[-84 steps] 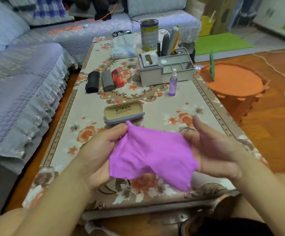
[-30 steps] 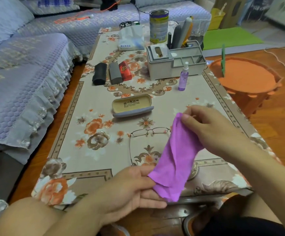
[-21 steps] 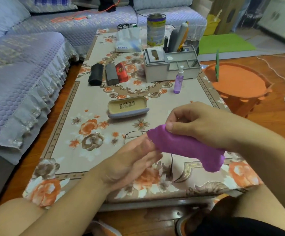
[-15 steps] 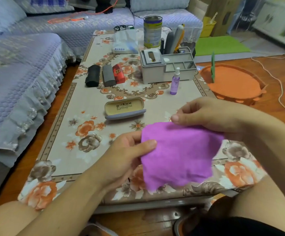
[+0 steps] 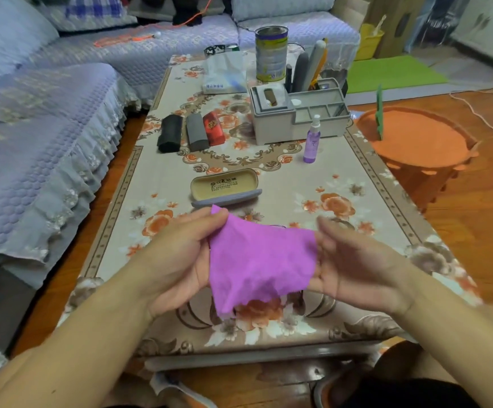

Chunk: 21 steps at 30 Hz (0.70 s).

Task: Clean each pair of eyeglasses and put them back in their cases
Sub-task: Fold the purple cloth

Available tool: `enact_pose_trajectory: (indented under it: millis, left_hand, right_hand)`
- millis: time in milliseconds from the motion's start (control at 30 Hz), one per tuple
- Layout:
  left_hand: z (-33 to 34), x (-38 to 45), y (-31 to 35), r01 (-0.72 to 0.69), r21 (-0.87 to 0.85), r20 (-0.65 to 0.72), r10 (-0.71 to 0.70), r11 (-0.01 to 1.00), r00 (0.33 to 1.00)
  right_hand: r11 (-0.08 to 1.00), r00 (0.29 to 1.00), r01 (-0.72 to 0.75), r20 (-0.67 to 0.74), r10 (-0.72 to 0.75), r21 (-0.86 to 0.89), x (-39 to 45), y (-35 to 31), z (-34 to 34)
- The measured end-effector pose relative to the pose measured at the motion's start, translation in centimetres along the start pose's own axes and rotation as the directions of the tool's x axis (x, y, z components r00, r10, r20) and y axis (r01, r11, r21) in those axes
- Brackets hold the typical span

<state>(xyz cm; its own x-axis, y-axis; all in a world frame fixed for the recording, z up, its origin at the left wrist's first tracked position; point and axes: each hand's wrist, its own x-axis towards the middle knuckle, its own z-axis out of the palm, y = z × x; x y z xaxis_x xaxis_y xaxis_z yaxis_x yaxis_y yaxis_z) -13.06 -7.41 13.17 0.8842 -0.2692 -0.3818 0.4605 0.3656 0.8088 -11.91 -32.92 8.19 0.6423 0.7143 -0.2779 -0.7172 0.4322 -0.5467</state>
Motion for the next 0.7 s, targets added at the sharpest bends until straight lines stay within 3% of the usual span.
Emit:
enact_pose_trajectory:
  millis: [100, 167, 267, 333, 400, 500, 600, 700]
  left_hand:
    - [-0.9, 0.1, -0.2, 0.003, 0.051, -0.043, -0.001, 0.999, 0.999]
    - [-1.5, -0.3, -0.2, 0.004, 0.108, -0.047, 0.001, 0.994, 0.999]
    - [-1.6, -0.9, 0.5, -0.138, 0.262, 0.036, 0.134, 0.955, 0.99]
    - [-1.8, -0.4, 0.9, -0.286, 0.382, 0.057, 0.287, 0.879, 0.956]
    - [-2.2, -0.2, 0.7, -0.348, 0.496, 0.044, 0.377, 0.795, 0.925]
    - [-1.9, -0.2, 0.9, -0.376, 0.55, 0.12, 0.375, 0.745, 0.919]
    - [-2.0, -0.6, 1.5, -0.379, 0.568, 0.167, 0.349, 0.73, 0.922]
    - [-1.8, -0.8, 2.3, -0.407, 0.594, 0.229, 0.339, 0.694, 0.913]
  right_hand:
    - [0.98, 0.995, -0.024, -0.102, 0.003, -0.199, -0.6, 0.2, 0.6]
    - [0.91, 0.982, -0.011, -0.176, -0.068, -0.413, -1.2, -0.3, 1.3]
    - [0.682, 0.905, 0.154, -0.175, -0.388, -0.715, -2.2, -1.5, 2.5]
    - [0.583, 0.845, 0.315, -0.058, -0.531, -0.749, -2.3, -2.2, 3.0]
    - [0.599, 0.833, 0.375, -0.026, -0.552, -0.707, -1.8, -2.2, 2.5]
    - [0.565, 0.793, 0.353, -0.082, -0.603, -0.746, -1.0, -2.5, 1.1]
    - [0.457, 0.747, 0.319, -0.076, -0.66, -0.83, -0.5, -2.9, -0.2]
    - [0.444, 0.792, 0.238, -0.092, -0.603, -0.864, 0.2, -3.0, -0.6]
